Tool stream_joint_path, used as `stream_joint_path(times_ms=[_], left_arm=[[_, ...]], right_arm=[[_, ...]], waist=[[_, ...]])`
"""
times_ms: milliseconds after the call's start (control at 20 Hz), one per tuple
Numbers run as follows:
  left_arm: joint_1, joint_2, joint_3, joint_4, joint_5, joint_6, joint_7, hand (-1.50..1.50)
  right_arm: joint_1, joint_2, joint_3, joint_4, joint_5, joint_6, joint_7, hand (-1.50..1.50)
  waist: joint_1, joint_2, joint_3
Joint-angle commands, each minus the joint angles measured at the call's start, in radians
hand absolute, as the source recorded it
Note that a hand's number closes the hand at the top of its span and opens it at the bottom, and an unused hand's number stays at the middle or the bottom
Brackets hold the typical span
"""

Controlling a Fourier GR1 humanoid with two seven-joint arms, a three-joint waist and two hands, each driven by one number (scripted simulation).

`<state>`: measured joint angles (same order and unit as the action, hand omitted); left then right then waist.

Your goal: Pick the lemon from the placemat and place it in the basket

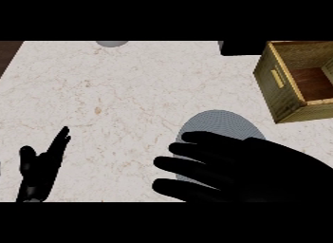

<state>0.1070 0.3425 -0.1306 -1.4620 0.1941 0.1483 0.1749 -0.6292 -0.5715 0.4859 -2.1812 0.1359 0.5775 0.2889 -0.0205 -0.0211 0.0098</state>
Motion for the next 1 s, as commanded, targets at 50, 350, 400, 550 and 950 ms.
stream_joint_path(times_ms=[50,350,400,550,950], left_arm=[[0.06,-0.007,-0.005,0.054,0.027,-0.031,0.037,0.0],[0.024,-0.022,-0.02,0.049,0.005,-0.007,0.091,0.0],[-0.004,-0.043,-0.028,0.073,0.0,-0.011,0.071,0.0],[0.038,-0.02,-0.006,0.068,0.006,-0.028,0.057,0.0],[0.036,-0.032,-0.013,0.038,0.003,-0.051,0.078,0.0]], right_arm=[[-0.11,-0.14,-0.096,-0.04,-0.164,0.205,0.096,-1.5],[-0.226,-0.316,-0.175,0.051,-0.342,0.43,0.096,-1.5],[-0.219,-0.317,-0.164,0.065,-0.327,0.439,0.105,-1.5],[-0.257,-0.351,-0.196,0.088,-0.372,0.474,0.098,-1.5],[-0.168,-0.32,-0.186,0.066,-0.375,0.453,0.11,-1.5]], waist=[[0.007,0.013,-0.014],[0.006,0.016,-0.013],[0.007,0.019,-0.013],[0.017,0.019,-0.012],[0.022,0.022,-0.01]])
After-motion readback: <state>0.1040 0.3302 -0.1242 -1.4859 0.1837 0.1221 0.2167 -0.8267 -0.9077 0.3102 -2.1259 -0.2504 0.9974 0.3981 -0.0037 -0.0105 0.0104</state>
